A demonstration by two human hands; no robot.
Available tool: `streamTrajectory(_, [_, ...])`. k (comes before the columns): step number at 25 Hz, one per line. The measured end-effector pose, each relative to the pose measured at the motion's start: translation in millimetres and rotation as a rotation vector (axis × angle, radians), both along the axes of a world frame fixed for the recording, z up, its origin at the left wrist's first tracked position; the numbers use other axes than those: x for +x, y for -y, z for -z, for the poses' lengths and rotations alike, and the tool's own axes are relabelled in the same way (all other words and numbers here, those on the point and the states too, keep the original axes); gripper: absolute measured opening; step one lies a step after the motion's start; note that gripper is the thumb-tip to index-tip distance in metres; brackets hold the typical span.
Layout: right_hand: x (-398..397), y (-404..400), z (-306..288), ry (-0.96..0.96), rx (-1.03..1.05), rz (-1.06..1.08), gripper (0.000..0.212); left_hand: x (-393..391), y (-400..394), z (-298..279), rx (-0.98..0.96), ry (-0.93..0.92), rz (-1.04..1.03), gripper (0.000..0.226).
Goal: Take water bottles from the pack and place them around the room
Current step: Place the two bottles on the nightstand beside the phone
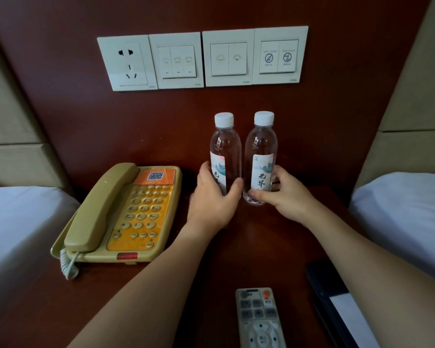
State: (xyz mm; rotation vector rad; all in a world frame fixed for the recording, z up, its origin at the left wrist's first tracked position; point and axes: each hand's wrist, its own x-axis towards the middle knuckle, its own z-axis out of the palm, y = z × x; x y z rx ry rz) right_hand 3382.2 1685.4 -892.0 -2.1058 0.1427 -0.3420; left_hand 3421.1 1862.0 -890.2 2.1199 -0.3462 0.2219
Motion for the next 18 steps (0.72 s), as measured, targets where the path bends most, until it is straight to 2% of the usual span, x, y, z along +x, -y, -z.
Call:
streamTrajectory(3, [-1.3,-1.7,-0.5,0.015,-0.011,-0.001,0.053,1.3,-4.0,3.1,0.04,-0.041,0.033,0.048])
streamTrajectory(10, [3.3,-6.1,0.3,0.021,-0.068,0.032,0.056,13.3,-0.3,6.8,-0.014,0.021,-0.068,0.076])
streamTrajectory(18, [6.6,-9.8,-0.7,-0.021,-0.123,0.024,0.068,16.9,-1.0,12.0,-0.049,-0.006,-0.041,0.062])
